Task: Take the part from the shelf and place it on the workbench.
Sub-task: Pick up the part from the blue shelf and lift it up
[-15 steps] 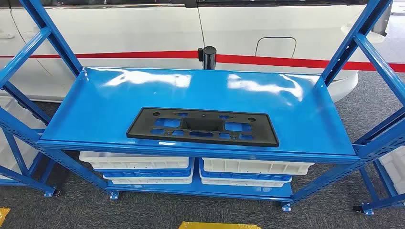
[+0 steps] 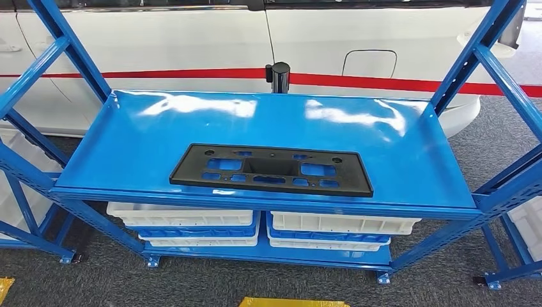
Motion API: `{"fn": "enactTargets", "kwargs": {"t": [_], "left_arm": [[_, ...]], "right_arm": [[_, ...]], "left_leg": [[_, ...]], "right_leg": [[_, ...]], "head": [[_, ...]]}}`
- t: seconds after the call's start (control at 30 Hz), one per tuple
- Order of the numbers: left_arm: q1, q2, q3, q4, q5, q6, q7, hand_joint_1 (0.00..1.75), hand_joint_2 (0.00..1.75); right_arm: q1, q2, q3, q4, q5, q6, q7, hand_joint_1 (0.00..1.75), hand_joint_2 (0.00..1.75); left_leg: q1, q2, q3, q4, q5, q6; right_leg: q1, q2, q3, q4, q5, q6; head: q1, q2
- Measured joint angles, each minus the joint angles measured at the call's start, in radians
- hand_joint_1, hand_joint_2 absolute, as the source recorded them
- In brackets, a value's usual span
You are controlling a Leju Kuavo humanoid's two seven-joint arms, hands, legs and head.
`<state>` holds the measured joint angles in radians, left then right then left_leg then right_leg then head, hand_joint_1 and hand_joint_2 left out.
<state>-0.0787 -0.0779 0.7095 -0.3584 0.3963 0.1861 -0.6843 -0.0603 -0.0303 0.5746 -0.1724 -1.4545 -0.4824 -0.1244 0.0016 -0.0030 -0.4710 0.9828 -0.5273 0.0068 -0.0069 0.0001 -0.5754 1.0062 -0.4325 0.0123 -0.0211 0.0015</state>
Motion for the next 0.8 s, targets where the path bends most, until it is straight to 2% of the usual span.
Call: {"fn": "enactTargets", "kwargs": {"t": [0.1, 0.23, 0.33, 0.43, 0.6, 0.7, 0.8], "left_arm": [[-0.006, -0.032, 0.009, -0.167, -0.029, 0.032, 0.018, 0.00, 1.75], [0.016, -0.111, -0.006, -0.408, -0.064, 0.078, 0.042, 0.00, 1.75], [0.048, -0.162, -0.057, -0.576, -0.097, 0.117, 0.038, 0.00, 1.75], [0.073, -0.184, -0.131, -0.693, -0.158, 0.168, 0.010, 0.00, 1.75], [0.107, -0.181, -0.308, -0.861, -0.360, 0.320, -0.017, 0.00, 1.75], [0.110, -0.148, -0.439, -0.919, -0.503, 0.429, -0.018, 0.00, 1.75], [0.106, -0.107, -0.549, -0.933, -0.623, 0.491, -0.012, 0.00, 1.75]], "right_arm": [[0.000, 0.000, -0.002, 0.000, -0.005, 0.008, -0.012, 0.00, 1.75], [0.001, 0.000, -0.006, 0.002, -0.009, 0.021, -0.024, 0.00, 1.75], [0.001, 0.000, -0.010, 0.003, -0.010, 0.021, -0.025, 0.00, 1.75], [0.001, 0.002, -0.011, 0.003, -0.010, 0.021, -0.024, 0.00, 1.75], [0.000, 0.005, -0.011, 0.004, 0.002, 0.023, -0.016, 0.00, 1.75], [-0.001, 0.006, -0.011, 0.004, 0.011, 0.032, -0.010, 0.00, 1.75], [-0.001, 0.006, -0.011, 0.004, 0.017, 0.043, -0.008, 0.00, 1.75]], "left_leg": [[0.000, 0.000, 0.001, 0.000, 0.000, 0.000], [-0.001, 0.000, 0.001, 0.000, 0.000, 0.000], [-0.002, 0.000, 0.001, 0.000, 0.000, 0.000], [-0.002, 0.000, 0.001, 0.000, 0.000, 0.000], [-0.002, 0.000, 0.001, 0.000, 0.000, 0.000], [-0.002, 0.000, 0.001, 0.000, 0.000, 0.000], [-0.002, 0.000, 0.001, 0.000, 0.000, 0.000]], "right_leg": [[0.000, 0.000, 0.001, 0.000, 0.000, 0.000], [-0.001, 0.000, 0.001, 0.000, 0.000, 0.000], [-0.002, 0.000, 0.001, 0.000, 0.000, 0.000], [-0.002, 0.000, 0.001, 0.000, 0.000, 0.000], [-0.002, 0.000, 0.001, 0.000, 0.000, 0.000], [-0.002, -0.001, 0.002, 0.000, 0.000, 0.000], [-0.002, 0.000, 0.002, 0.000, 0.001, 0.000]], "head": [[0.000, 0.000], [0.001, 0.000], [0.001, 0.000], [0.000, 0.000], [0.000, 0.000], [0.000, 0.000], [0.000, 0.000]]}}
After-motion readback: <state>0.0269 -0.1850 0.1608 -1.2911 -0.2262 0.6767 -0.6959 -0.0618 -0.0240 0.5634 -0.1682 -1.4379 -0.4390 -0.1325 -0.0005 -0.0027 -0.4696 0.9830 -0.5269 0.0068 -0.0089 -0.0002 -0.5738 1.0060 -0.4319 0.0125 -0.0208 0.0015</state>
